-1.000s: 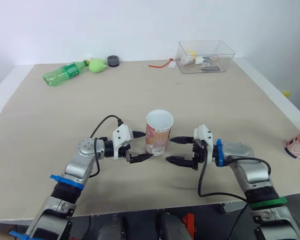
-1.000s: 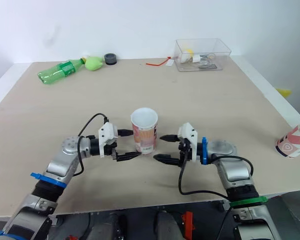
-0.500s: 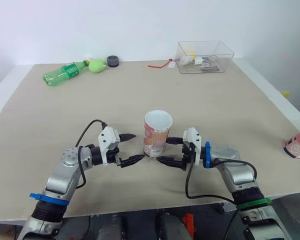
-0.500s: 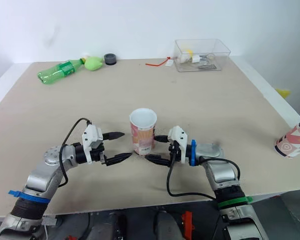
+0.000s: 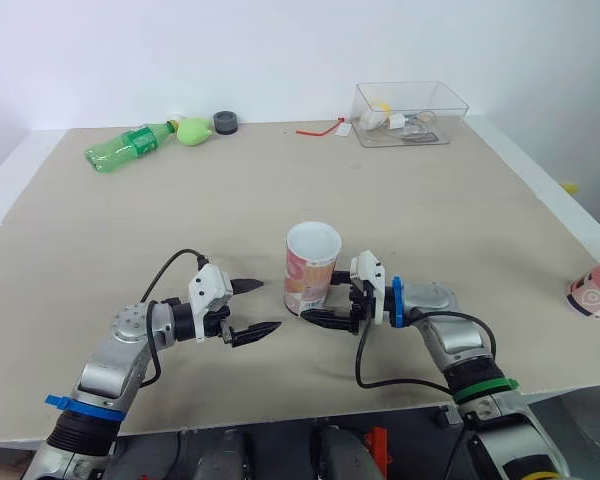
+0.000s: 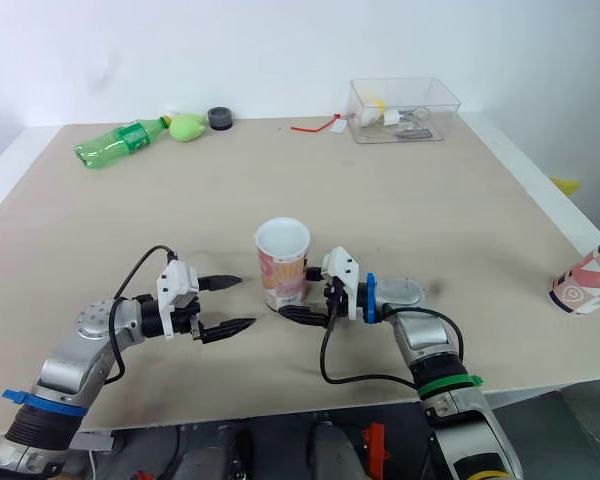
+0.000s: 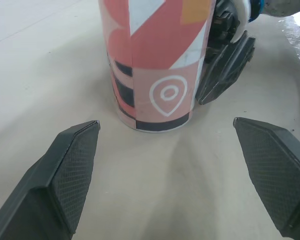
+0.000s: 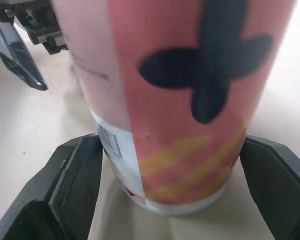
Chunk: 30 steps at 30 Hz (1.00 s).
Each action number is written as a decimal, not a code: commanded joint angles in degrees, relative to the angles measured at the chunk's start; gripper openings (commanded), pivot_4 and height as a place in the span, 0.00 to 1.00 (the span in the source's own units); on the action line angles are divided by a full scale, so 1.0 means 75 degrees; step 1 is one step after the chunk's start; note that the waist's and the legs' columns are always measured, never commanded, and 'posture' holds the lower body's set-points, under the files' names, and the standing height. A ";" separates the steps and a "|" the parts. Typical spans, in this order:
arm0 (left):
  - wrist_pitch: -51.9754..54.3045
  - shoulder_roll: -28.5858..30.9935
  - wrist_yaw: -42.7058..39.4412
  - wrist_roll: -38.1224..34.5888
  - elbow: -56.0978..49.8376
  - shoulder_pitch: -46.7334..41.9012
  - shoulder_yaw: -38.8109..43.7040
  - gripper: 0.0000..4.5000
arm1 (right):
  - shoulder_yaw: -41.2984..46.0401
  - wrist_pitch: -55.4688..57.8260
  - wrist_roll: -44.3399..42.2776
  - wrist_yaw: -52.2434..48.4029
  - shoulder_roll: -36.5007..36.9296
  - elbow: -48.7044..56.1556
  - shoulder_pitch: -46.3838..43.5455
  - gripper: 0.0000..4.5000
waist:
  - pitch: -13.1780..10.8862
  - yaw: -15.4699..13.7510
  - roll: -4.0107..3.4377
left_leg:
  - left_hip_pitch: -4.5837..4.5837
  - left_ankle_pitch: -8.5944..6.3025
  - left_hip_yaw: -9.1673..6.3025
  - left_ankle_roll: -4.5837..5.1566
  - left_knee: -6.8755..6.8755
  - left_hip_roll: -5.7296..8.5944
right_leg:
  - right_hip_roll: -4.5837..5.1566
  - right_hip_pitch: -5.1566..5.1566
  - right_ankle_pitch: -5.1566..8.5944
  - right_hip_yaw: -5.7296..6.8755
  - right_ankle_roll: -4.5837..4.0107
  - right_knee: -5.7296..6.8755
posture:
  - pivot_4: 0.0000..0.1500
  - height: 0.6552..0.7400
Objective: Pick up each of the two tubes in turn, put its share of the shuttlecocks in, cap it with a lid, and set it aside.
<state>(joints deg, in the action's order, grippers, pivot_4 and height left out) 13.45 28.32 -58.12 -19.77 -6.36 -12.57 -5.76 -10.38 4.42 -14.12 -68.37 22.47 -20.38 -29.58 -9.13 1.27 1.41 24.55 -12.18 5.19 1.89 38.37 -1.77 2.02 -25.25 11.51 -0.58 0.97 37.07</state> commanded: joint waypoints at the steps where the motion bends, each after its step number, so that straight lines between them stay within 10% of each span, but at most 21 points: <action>1: -0.0196 0.0112 -0.0101 -0.0082 -0.0292 0.0103 0.0066 0.98 | -0.0022 -0.0234 -0.0049 -0.0295 -0.0069 -0.0099 -0.0233 1.00 | 0.0000 0.0000 0.0000 | 0.0000 0.0000 0.0000 0.0000 -0.0001 0.0000 | 0.0000 -0.0001 0.0000 0.0000 0.0000 0.0000 | 1.00 1.00; 18: -0.0165 0.0093 0.0057 -0.0050 -0.0348 0.0072 0.0093 0.98 | -0.0141 -0.0902 0.0340 -0.0437 -0.0733 -0.1330 -0.0876 1.00 | 0.0000 -0.0001 0.0000 | -0.0002 0.0000 0.0003 0.0000 -0.0001 -0.0003 | 0.0001 0.0000 -0.0005 0.0000 -0.0010 0.0000 | 1.00 1.00; 23: -0.0219 0.0137 0.0033 -0.0026 -0.0265 0.0083 0.0125 1.00 | -0.0097 -0.1043 0.0354 -0.0412 -0.0785 -0.1341 -0.0886 0.70 | 0.0000 0.0000 0.0000 | -0.0004 0.0000 0.0003 -0.0001 -0.0001 -0.0004 | 0.0001 0.0000 -0.0006 0.0001 -0.0010 0.0001 | 1.00 1.00; 30: -0.0274 0.0170 0.0018 -0.0012 -0.0123 -0.0042 0.0132 1.00 | -0.0026 -0.0950 0.0282 -0.0361 -0.0723 -0.1110 -0.0869 0.68 | 0.0000 0.0000 0.0000 | -0.0004 0.0000 0.0004 -0.0001 -0.0001 -0.0004 | 0.0003 0.0000 -0.0008 0.0002 -0.0014 0.0002 | 1.00 1.00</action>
<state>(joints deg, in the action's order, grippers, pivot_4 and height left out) 12.51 29.03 -57.88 -19.72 -7.02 -11.84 -5.83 -11.47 -2.50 -11.47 -71.17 16.85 -30.72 -34.89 -9.13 1.27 1.41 24.52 -12.18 5.22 1.88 38.37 -1.80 2.04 -25.25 11.46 -0.57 0.86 37.09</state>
